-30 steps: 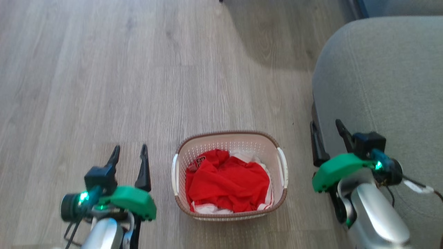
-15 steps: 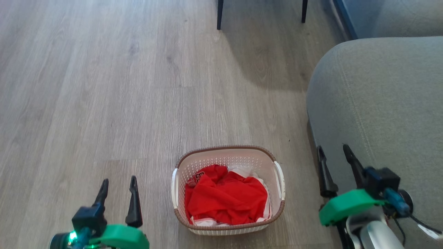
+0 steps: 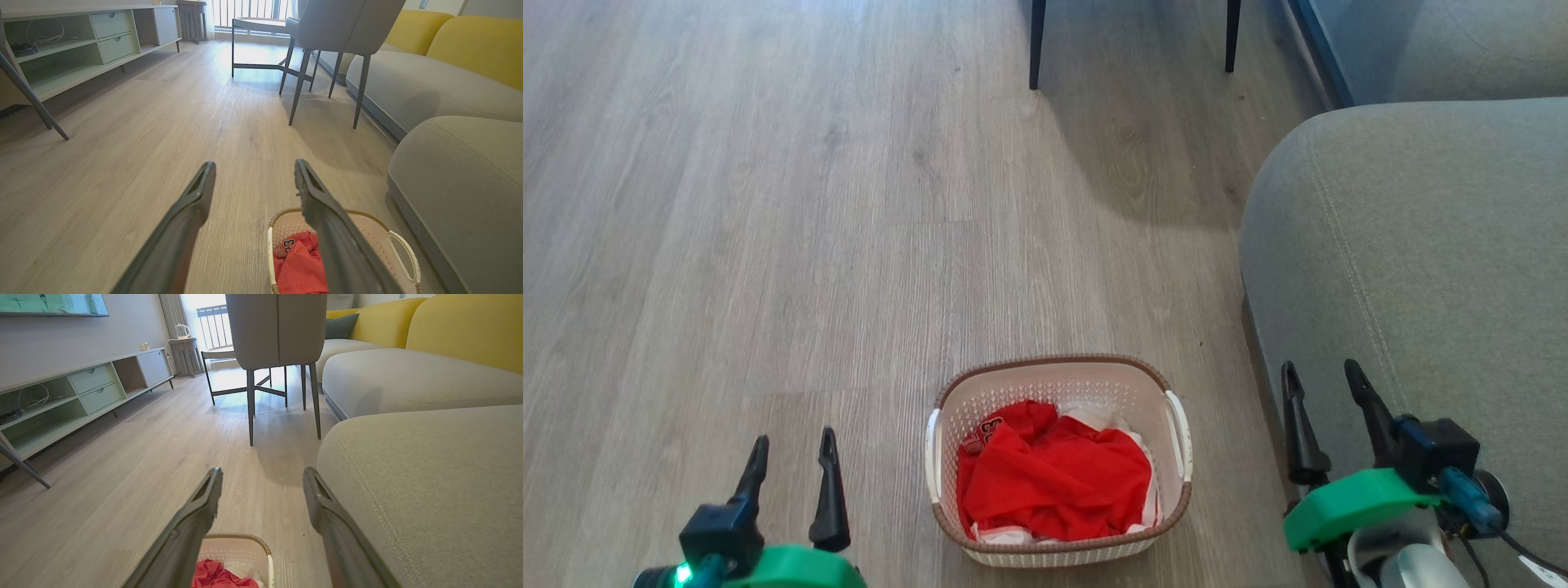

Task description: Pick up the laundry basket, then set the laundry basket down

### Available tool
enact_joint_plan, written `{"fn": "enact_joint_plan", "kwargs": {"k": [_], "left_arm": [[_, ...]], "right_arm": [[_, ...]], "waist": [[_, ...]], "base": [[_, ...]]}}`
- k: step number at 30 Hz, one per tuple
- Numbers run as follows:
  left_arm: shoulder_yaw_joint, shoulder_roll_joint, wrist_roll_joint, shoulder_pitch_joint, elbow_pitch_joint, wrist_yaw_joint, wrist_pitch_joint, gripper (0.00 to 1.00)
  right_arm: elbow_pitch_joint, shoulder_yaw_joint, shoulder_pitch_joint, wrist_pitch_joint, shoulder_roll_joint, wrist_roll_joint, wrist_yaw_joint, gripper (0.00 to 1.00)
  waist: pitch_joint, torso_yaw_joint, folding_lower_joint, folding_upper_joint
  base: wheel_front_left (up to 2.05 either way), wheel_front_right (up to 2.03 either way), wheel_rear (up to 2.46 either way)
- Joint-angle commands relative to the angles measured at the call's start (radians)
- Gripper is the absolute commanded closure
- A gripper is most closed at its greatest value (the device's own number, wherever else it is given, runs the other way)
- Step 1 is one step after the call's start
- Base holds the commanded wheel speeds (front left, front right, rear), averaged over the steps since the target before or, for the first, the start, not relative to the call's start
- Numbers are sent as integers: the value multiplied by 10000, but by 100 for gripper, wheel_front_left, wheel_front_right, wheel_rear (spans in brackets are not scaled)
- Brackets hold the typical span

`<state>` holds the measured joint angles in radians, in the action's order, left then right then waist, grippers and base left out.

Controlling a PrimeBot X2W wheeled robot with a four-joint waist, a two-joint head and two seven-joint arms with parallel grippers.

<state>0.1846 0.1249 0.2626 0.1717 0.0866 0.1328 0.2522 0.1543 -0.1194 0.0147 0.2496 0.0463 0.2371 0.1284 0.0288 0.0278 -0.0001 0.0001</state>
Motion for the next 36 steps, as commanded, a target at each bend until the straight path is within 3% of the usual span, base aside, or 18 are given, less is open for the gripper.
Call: {"fn": "enact_joint_plan", "kwargs": {"k": [1,21,22,26,36], "left_arm": [[-368,-17,-100,-264,-331,17,95,0],[-530,-45,-222,-204,-321,-73,95,0],[-71,-18,-154,129,29,-99,-3,100],[3,-76,-95,235,639,-107,-57,100],[-187,-92,1042,-2,709,-304,-307,100]], "right_arm": [[-296,-173,-172,122,39,-84,23,0],[-323,-50,-148,122,39,-176,23,0],[34,149,128,-2,-15,-83,0,100],[642,125,284,-30,-39,-23,0,100],[653,212,169,-247,38,1166,2,100]], "waist": [[24,-7,1,-1],[109,-37,1,-1],[111,-39,1,-1],[109,-41,1,-1],[74,-60,1,-1]], "base": [[0,0,0],[0,0,0],[0,0,0],[0,0,0],[0,0,0]]}}
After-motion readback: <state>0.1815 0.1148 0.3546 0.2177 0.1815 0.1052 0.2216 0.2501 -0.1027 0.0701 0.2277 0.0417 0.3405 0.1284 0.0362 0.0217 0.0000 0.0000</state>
